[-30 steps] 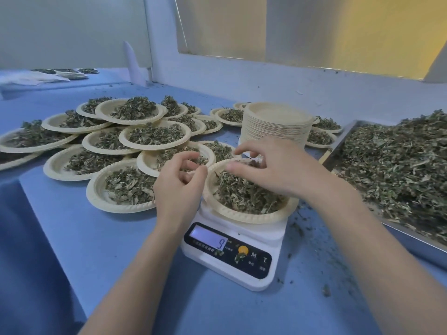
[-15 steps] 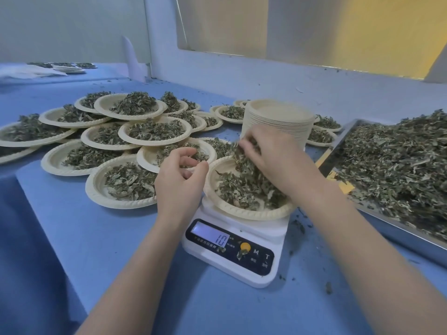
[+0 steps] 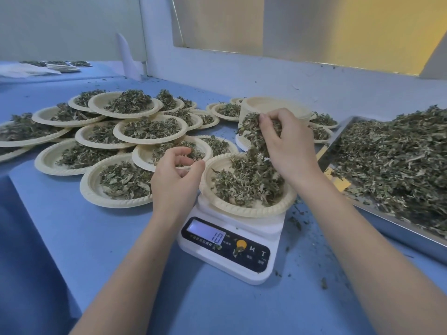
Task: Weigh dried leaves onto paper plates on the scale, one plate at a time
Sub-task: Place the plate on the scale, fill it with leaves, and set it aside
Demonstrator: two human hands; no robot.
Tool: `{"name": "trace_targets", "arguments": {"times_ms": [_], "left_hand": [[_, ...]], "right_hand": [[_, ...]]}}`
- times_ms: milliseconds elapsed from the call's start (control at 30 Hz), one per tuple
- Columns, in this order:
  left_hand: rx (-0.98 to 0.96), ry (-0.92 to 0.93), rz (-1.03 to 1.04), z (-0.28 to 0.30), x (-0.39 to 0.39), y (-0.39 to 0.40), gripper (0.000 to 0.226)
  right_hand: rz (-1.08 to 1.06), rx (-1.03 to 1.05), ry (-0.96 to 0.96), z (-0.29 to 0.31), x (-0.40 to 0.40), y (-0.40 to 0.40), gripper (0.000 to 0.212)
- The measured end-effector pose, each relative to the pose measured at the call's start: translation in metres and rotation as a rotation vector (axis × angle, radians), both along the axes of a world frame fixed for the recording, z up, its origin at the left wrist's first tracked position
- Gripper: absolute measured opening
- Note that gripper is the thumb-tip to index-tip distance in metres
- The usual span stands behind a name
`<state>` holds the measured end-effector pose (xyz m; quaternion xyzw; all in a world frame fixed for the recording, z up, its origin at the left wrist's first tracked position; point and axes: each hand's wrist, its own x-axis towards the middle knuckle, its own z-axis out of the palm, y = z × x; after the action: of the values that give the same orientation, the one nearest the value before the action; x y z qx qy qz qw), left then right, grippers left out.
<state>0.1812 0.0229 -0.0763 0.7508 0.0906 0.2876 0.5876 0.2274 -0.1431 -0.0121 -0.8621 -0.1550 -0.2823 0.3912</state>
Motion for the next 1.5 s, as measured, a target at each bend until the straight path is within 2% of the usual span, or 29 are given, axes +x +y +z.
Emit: {"name": "trace_targets", "arguments": {"times_ms": [400, 500, 667, 733, 933, 1100, 1300, 1500], "left_hand": [[0.051, -0.016, 0.005, 0.001, -0.002, 0.0, 0.025], [0.149, -0.063, 0.029, 0.002, -0.003, -0.003, 0.024], [0.445, -0.174, -0.03, 0.022, -0.004, -0.023, 0.034], [0.46, -0.156, -0.068, 0.031, -0.002, -0.032, 0.038], [0.257, -0.114, -0.103, 0.042, -0.001, -0.037, 0.035], [0.15, -0.115, -0.115, 0.046, -0.001, -0.039, 0.035], [0.068, -0.102, -0.145, 0.046, -0.002, -0.041, 0.031], [-0.28, -0.159, -0.337, 0.049, -0.005, -0.042, 0.036]], "right_hand": [[-0.002, 0.171, 0.115, -0.011, 0.011, -0.002, 0.019], [-0.002, 0.208, 0.113, -0.011, 0.012, -0.002, 0.017], [-0.006, 0.236, 0.094, -0.008, 0.008, 0.002, 0.017], [0.029, 0.201, 0.085, -0.006, 0.005, 0.004, 0.02], [0.107, 0.025, 0.046, 0.006, -0.003, 0.005, 0.015], [0.153, 0.12, -0.014, 0.015, -0.005, 0.01, 0.016], [0.149, 0.157, 0.022, 0.009, -0.001, 0.013, 0.025], [0.177, 0.106, 0.041, 0.005, 0.001, 0.013, 0.014]]}}
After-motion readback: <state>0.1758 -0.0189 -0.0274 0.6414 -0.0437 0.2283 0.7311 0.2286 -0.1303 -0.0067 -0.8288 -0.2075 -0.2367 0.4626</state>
